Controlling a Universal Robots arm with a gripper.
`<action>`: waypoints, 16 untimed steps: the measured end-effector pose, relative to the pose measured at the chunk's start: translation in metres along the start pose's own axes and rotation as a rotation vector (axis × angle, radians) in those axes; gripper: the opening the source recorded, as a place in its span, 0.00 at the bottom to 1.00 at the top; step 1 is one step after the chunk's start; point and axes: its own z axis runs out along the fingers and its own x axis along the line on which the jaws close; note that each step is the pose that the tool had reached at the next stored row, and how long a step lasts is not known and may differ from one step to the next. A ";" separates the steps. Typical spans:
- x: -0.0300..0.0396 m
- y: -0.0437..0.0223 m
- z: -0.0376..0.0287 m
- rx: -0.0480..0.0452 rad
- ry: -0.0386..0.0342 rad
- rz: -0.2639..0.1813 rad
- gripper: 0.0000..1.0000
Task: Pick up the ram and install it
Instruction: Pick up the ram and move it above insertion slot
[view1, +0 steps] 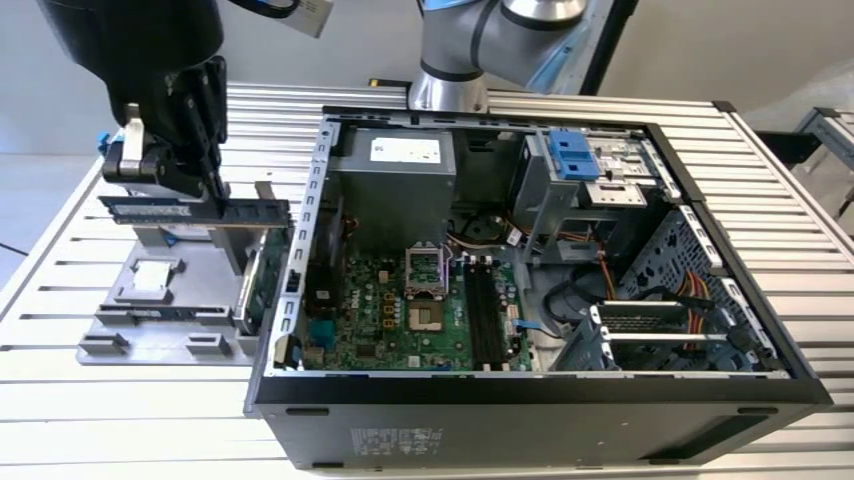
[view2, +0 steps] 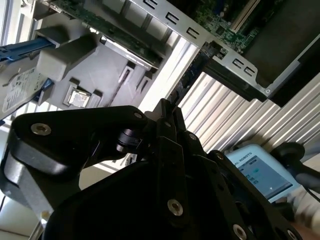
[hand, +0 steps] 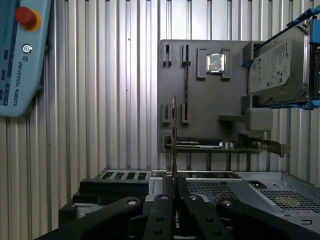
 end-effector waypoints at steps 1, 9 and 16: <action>0.0000 -0.0016 -0.0002 0.0000 0.0000 0.000 0.00; -0.0002 -0.0142 -0.0014 0.0000 0.0000 0.000 0.00; -0.0003 -0.0235 -0.0024 0.0000 0.0000 0.000 0.00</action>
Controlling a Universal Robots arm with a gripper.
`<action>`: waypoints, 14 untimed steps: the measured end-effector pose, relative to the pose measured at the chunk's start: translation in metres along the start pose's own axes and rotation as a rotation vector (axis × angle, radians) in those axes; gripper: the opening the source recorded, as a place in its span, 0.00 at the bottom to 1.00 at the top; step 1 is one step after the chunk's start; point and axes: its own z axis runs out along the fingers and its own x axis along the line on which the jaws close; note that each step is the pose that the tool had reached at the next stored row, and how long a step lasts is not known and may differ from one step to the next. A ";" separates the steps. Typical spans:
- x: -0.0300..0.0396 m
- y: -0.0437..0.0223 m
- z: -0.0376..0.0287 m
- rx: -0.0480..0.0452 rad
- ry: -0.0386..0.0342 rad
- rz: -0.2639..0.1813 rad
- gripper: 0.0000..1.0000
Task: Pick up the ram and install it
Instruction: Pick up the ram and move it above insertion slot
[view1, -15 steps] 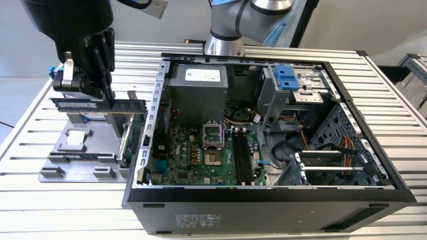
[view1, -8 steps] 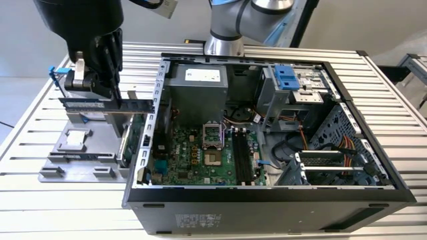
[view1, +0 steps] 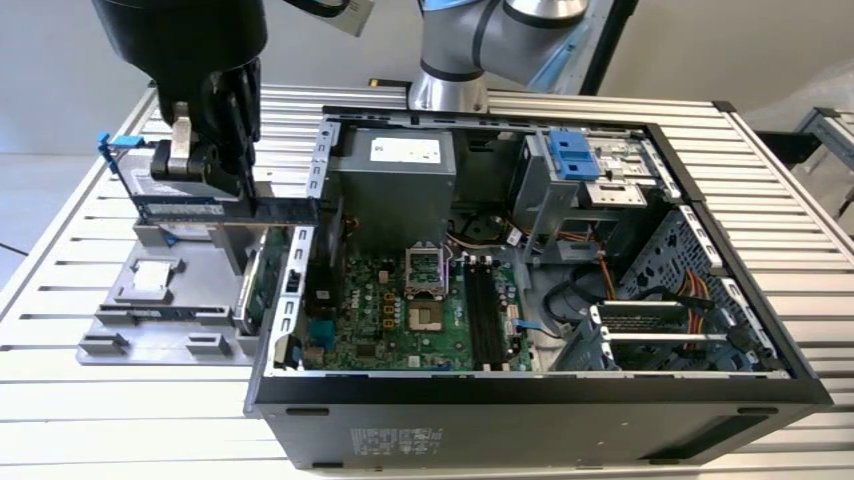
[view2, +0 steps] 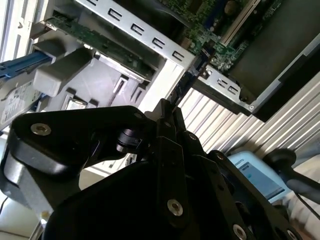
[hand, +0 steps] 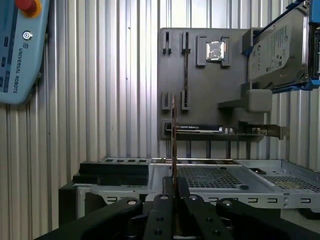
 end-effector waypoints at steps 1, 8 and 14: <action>0.0000 -0.0015 -0.0002 0.0000 0.0000 0.000 0.00; -0.0002 -0.0126 -0.0012 -0.0001 0.0000 0.000 0.00; -0.0003 -0.0218 -0.0021 -0.0002 0.0000 0.000 0.00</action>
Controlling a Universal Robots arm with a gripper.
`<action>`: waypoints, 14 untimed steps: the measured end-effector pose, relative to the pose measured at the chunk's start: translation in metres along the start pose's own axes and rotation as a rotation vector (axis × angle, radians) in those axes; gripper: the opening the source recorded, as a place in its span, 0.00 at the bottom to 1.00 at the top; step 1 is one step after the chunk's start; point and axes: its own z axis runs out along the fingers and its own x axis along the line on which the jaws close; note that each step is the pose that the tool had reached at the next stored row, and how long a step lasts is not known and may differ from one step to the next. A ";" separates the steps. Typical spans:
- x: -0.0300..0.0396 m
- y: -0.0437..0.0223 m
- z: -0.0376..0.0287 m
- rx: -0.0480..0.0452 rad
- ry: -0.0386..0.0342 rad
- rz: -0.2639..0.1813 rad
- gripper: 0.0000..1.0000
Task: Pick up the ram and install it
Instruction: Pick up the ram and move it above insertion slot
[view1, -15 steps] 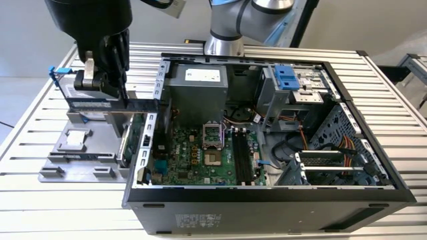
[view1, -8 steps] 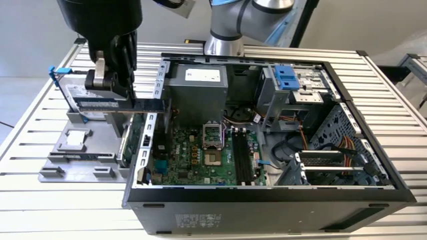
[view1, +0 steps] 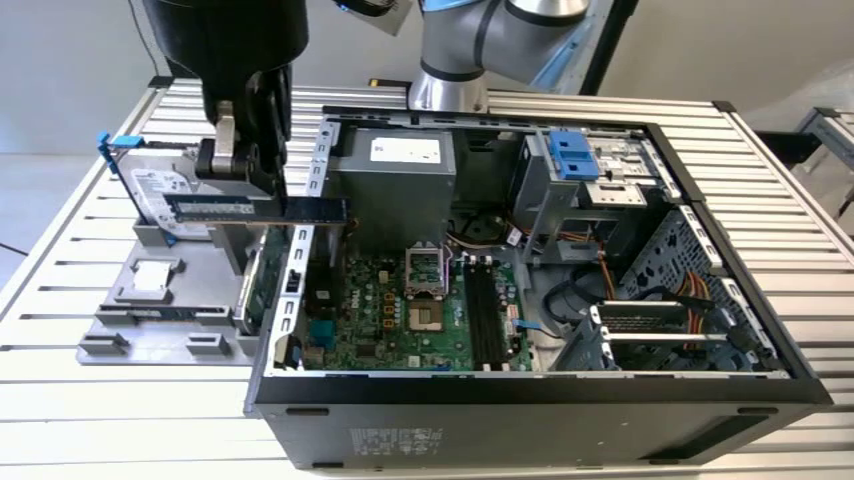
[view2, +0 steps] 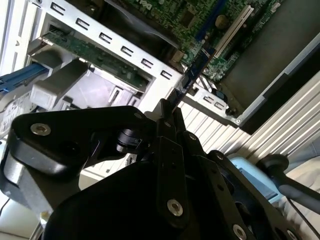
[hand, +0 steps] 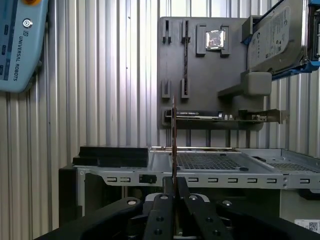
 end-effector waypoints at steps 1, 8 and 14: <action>0.0000 -0.0015 -0.0001 0.0001 -0.0001 0.000 0.00; -0.0002 -0.0103 -0.0012 0.0000 0.0001 0.000 0.00; -0.0003 -0.0179 -0.0020 0.0000 0.0000 0.000 0.00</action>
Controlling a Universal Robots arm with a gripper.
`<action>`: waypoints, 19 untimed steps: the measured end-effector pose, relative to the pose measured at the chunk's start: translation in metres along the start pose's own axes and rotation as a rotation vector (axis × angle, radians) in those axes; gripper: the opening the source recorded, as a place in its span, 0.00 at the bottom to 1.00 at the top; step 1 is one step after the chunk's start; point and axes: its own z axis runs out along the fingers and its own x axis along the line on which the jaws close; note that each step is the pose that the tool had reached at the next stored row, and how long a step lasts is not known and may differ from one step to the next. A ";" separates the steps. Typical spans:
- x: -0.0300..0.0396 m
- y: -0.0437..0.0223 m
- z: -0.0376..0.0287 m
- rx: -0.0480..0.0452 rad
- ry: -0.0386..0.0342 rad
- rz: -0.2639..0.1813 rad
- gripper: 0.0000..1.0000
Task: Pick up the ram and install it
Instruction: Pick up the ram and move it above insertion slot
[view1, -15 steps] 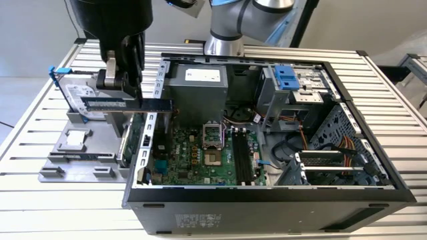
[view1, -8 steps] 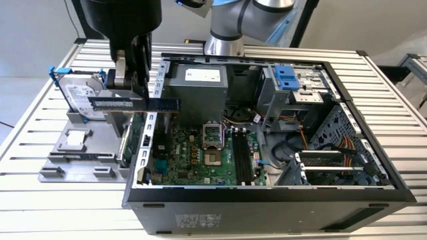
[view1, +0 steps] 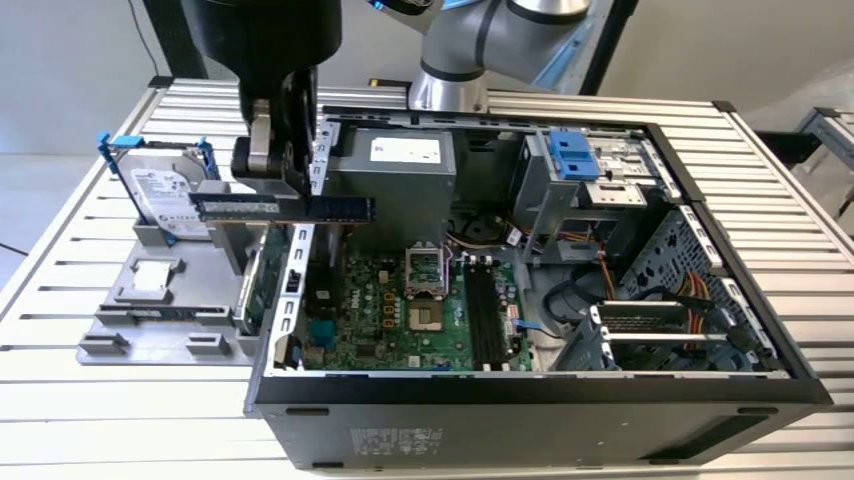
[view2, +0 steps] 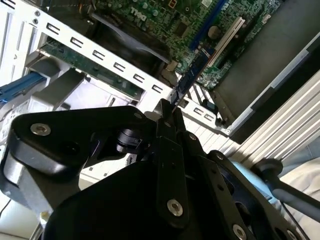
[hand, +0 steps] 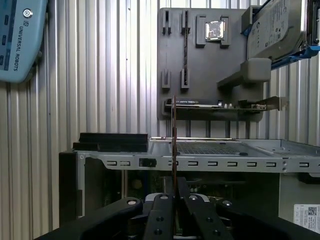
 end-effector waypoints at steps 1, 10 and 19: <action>0.0000 -0.0013 -0.0001 0.0000 0.0000 0.000 0.00; -0.0002 -0.0133 -0.0015 -0.0001 0.0000 0.000 0.00; -0.0004 -0.0261 -0.0028 -0.0001 0.0000 0.000 0.00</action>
